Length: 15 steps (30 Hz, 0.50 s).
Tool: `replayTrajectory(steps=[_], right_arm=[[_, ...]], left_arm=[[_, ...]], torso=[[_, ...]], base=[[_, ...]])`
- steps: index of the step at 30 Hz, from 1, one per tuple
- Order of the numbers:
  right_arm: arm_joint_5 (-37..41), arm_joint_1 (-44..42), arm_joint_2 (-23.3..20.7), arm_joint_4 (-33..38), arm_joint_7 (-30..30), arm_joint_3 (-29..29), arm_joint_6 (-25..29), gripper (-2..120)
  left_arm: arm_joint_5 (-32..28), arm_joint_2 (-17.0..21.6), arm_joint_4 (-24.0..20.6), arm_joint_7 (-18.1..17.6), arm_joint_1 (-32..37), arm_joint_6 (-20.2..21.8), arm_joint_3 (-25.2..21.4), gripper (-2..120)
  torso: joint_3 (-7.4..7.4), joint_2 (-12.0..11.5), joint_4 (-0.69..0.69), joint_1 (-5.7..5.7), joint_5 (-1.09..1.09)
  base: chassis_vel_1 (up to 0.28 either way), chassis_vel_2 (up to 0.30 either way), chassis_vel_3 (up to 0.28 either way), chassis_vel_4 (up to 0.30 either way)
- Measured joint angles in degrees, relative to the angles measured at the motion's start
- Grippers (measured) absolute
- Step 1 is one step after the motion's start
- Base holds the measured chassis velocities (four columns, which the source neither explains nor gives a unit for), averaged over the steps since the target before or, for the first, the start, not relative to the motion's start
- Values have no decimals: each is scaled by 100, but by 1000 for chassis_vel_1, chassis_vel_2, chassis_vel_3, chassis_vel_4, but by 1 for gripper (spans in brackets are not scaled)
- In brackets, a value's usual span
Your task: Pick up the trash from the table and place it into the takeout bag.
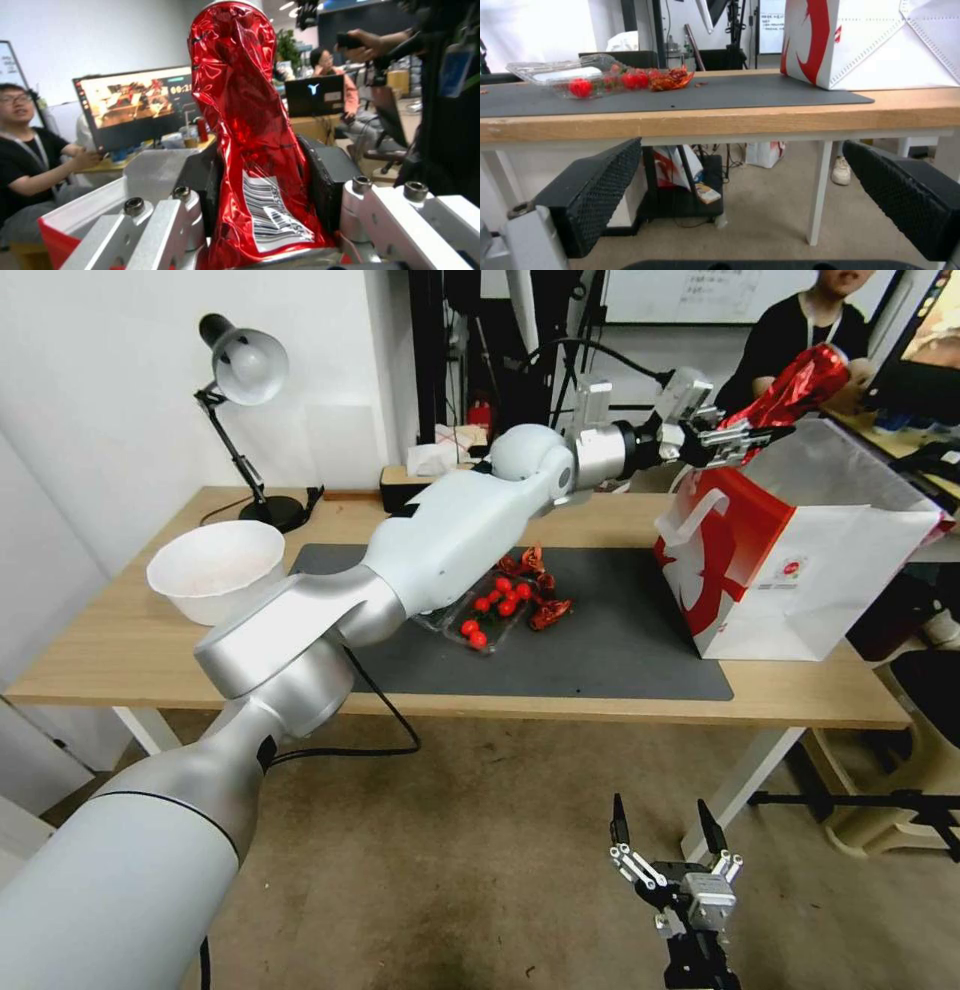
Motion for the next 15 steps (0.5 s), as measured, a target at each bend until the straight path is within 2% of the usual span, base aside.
replayTrajectory(steps=[1, 4, 6, 8, 9, 11, 12, 15], right_arm=[[0, 0, 0, 0, 0, 0, 0, 100], [-30, 2, 26, 0, -8, -17, -8, 100], [-36, 1, 29, -3, -8, -18, -9, 100], [-57, -10, 49, -10, -9, -18, -10, 100], [-57, -10, 49, -10, -9, -18, -10, 100], [-63, -20, 79, -10, -9, -16, -10, 100], [-63, -20, 79, -10, -9, -16, -10, 100], [-84, -32, 122, -16, -9, -13, -8, 100]], left_arm=[[0, 0, 0, 0, 0, 0, 0, 33], [-146, 10, -140, -407, -84, 4, 243, 33], [-172, 11, -179, -463, -105, 5, 284, 33], [-240, 14, -362, -730, -215, 14, 472, 33], [-240, 14, -362, -730, -215, 14, 472, 33], [-191, 17, -676, -1060, -280, 113, 620, 33], [-191, 17, -676, -1060, -280, 113, 620, 33], [-105, 20, -1026, -1629, -438, 343, 902, 33]], torso=[[0, 0, 0, 0, 0], [0, 0, 0, 0, 0], [0, 0, 0, 0, 0], [0, 0, -1, 0, 0], [0, 0, -1, 0, 0], [0, 0, -1, 0, -1], [0, 0, -1, 0, -1], [0, 0, -2, 0, 0]], base=[[0, 0, 0, 0], [0, 0, 0, 0], [0, 0, 0, 0], [0, 0, 0, 0], [0, 0, 0, 0], [0, 0, 0, 0], [0, 0, 0, 0], [0, 0, 0, 0]])
